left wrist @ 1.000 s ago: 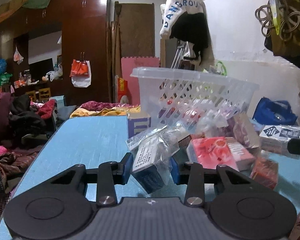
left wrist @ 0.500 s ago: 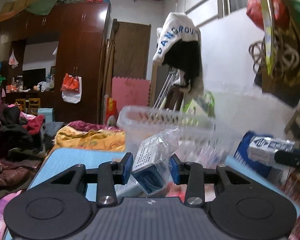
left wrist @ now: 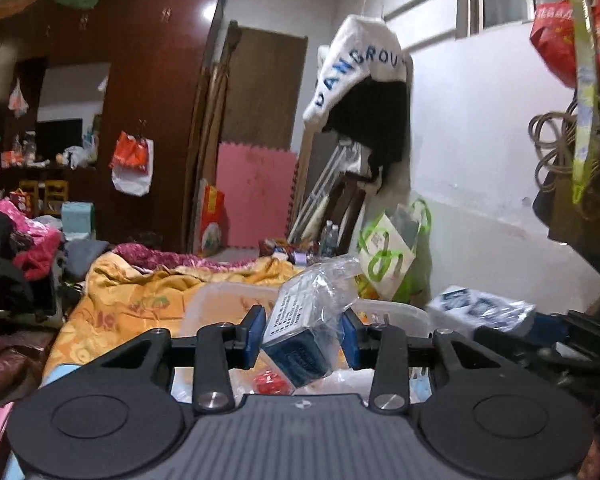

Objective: Organize objects
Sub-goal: 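Lift both held items over the white basket and release them, then grasp the white printed box with the left tool while the right tool grasps a clear bag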

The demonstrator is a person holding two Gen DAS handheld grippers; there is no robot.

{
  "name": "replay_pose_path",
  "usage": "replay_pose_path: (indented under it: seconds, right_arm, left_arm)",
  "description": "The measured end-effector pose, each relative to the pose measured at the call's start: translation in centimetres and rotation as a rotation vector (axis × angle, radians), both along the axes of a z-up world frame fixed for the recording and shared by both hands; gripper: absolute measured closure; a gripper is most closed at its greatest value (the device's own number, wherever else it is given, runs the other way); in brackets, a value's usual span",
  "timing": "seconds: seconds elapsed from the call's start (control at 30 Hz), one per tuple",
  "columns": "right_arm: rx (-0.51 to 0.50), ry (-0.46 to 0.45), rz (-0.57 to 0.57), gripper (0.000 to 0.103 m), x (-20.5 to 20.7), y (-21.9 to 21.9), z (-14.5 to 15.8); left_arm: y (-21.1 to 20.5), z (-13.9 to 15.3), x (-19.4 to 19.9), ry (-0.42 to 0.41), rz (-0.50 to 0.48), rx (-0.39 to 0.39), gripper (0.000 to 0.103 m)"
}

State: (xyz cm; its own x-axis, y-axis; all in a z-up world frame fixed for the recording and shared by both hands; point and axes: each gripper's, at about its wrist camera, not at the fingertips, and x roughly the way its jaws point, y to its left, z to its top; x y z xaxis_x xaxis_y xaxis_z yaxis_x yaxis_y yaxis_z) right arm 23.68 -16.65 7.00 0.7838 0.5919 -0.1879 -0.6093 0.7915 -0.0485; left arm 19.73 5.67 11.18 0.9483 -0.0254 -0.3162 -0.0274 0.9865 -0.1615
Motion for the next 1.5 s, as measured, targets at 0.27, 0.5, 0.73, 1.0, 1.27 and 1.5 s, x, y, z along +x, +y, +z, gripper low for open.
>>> replay_pose_path:
  seconds: [0.27, 0.5, 0.73, 1.0, 1.27, 1.5]
  right_arm:
    - [-0.03, 0.03, -0.014, 0.015, -0.8, -0.1, -2.4]
    - [0.014, 0.138, 0.033, 0.0, -3.7, -4.6, -4.4]
    - [0.084, 0.232, 0.043, 0.0, -3.8, -6.6, -8.8]
    - [-0.085, 0.292, 0.085, 0.035, -1.8, -1.6, -9.4]
    - [-0.163, 0.212, 0.04, 0.062, -3.9, -0.8, -10.0]
    - [-0.029, 0.169, 0.045, 0.072, -5.3, -3.2, -9.8]
  left_arm:
    - [0.3, -2.2, 0.7, 0.03, 0.071, 0.048, 0.019]
    - [2.1, -4.6, -6.5, 0.009, 0.055, 0.069, 0.015]
    - [6.2, -10.1, -7.6, 0.143, 0.035, -0.007, 0.014]
    - [7.6, -11.7, -5.8, 0.252, 0.0, -0.025, 0.014]
    - [6.1, -12.2, -5.8, 0.29, 0.007, 0.05, 0.014]
    - [5.3, -12.2, -5.9, 0.284, 0.01, 0.102, 0.047]
